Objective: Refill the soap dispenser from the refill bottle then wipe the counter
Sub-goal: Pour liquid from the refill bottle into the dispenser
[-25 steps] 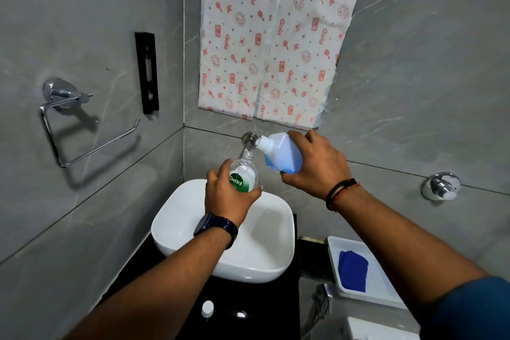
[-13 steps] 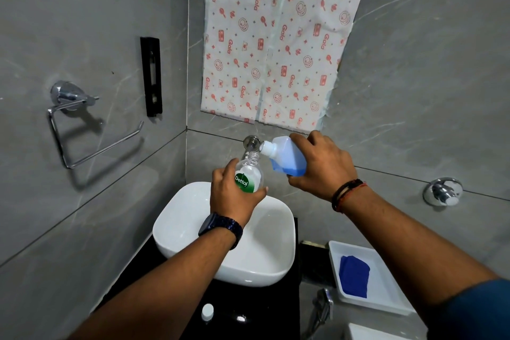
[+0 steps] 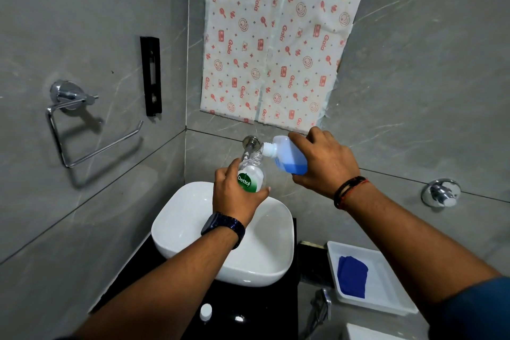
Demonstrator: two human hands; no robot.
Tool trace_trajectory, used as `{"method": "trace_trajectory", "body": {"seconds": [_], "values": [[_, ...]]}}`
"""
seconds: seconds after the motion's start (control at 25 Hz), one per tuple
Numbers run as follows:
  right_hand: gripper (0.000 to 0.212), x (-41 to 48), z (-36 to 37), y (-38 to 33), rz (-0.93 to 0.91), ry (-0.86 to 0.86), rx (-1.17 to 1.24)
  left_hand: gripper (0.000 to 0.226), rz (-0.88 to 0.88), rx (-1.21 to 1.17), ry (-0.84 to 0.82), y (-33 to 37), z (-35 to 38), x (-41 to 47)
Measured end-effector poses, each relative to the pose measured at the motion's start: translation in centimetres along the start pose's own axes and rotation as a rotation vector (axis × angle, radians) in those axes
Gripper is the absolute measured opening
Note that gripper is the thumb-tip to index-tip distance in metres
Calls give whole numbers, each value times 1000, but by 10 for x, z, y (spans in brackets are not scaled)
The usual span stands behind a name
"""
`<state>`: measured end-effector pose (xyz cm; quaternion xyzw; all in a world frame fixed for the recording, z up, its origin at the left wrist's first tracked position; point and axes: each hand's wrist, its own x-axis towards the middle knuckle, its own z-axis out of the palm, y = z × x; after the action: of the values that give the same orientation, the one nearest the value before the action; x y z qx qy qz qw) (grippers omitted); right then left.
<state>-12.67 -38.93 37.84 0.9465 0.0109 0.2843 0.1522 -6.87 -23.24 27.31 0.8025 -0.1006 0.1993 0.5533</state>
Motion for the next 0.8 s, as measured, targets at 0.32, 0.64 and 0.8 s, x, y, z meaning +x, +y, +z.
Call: {"method": "trace_trajectory", "body": {"seconds": [0.32,0.64,0.8], "values": [[82,4,1,1,-30,1,-35,87,5,-9,2,-1,1,2],[84,4,5,1,-26,-10,-35,89,1,0,-4,-5,3,4],[84,4,6,2,-32,1,-40,89,-3,0,-7,-4,4,5]]}}
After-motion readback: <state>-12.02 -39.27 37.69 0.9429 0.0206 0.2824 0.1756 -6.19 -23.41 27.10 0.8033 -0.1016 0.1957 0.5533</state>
